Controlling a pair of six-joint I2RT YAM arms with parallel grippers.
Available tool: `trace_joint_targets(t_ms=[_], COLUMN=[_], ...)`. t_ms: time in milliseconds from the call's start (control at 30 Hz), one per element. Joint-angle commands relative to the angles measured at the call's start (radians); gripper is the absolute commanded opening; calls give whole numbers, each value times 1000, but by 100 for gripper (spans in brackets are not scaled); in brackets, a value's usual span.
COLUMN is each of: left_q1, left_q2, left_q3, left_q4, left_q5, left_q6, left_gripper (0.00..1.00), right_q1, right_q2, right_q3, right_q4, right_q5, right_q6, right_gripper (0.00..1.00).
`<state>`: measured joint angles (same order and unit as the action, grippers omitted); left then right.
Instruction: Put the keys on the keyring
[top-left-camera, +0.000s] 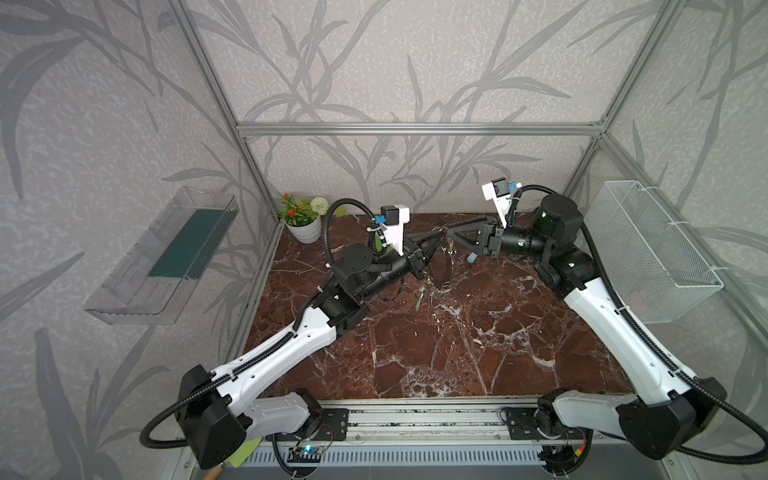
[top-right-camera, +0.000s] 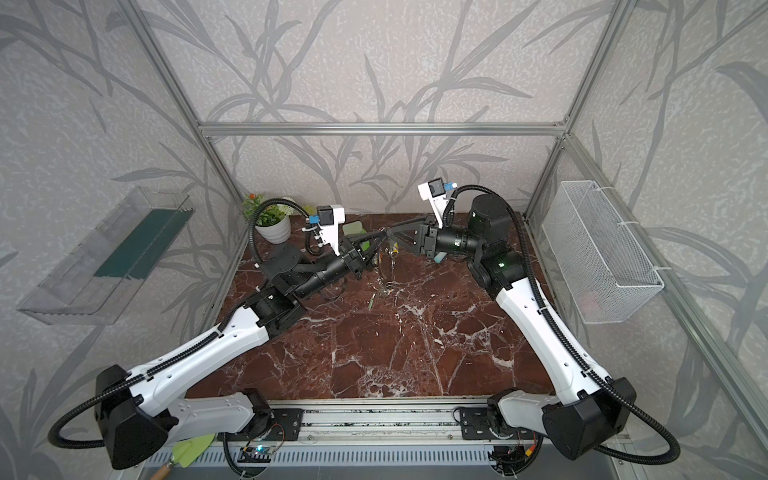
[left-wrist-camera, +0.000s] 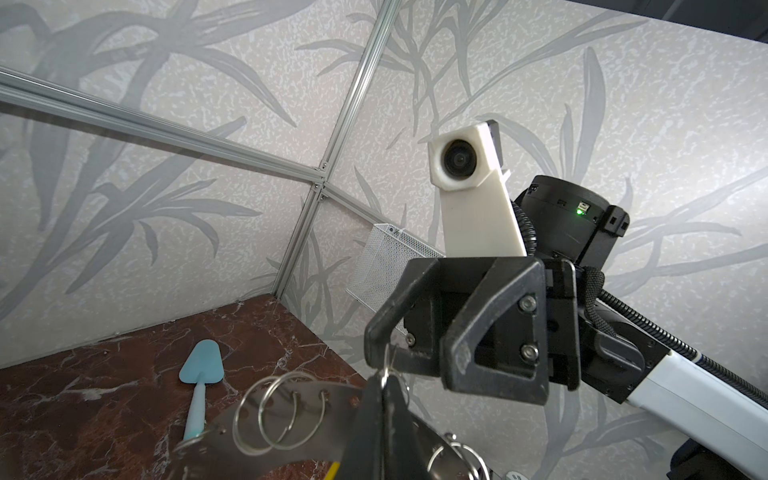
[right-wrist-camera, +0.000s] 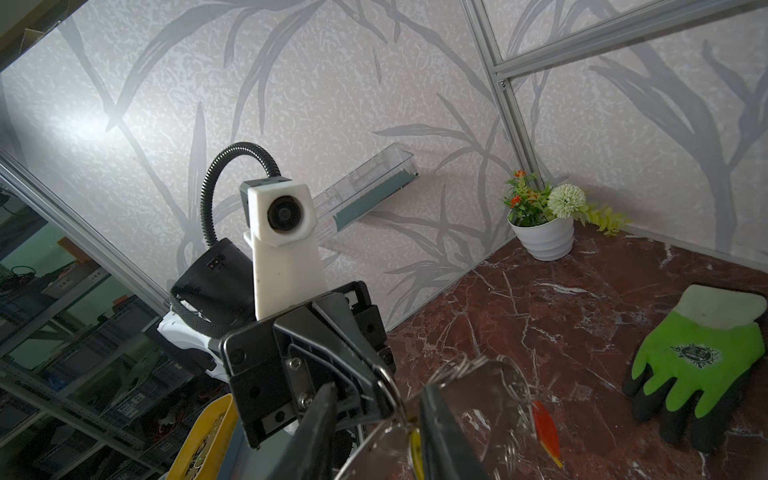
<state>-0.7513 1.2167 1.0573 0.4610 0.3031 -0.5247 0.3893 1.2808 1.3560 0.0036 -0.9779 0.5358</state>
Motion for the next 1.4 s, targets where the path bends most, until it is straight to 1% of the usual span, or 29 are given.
trace_joint_targets(t_ms=[0, 133, 333, 400, 467, 533, 667, 867, 1000, 1233, 1367], left_q1=[0, -1, 0, -1, -1, -1, 0, 5, 24, 46, 71], left_q2=[-34, -35, -33, -32, -32, -34, -38, -80, -97, -84, -65], left_q3=[19, 21, 24, 24, 21, 17, 29, 65, 87, 127, 143], left_q4=[62, 67, 69, 66, 60, 57, 6, -196, -297, -388, -390], left_q5=[8, 1, 3, 4, 2, -2, 3, -9, 38, 89, 145], left_q6=[-15, -16, -17, -14, -11, -8, 2, 61, 85, 91, 70], left_gripper=[0, 0, 0, 0, 0, 0, 0, 0, 0, 1, 0], right_q1=[6, 7, 8, 8, 8, 8, 8, 8, 8, 8, 8], right_q2=[12, 11, 14, 14, 16, 18, 9, 6, 12, 14, 18], right_q3=[-4, -21, -26, -25, -25, -25, -36, -9, 1, -2, -1], right_q4=[42, 42, 45, 51, 55, 55, 64, -32, -55, -43, -50], right_q5=[-35, -34, -39, -42, -46, -54, -57, -56, -68, -77, -79], right_q6=[16, 16, 20, 24, 28, 33, 37, -43, -62, -57, -62], right_gripper=[29, 27, 21, 17, 12, 0, 0, 0, 0, 0, 0])
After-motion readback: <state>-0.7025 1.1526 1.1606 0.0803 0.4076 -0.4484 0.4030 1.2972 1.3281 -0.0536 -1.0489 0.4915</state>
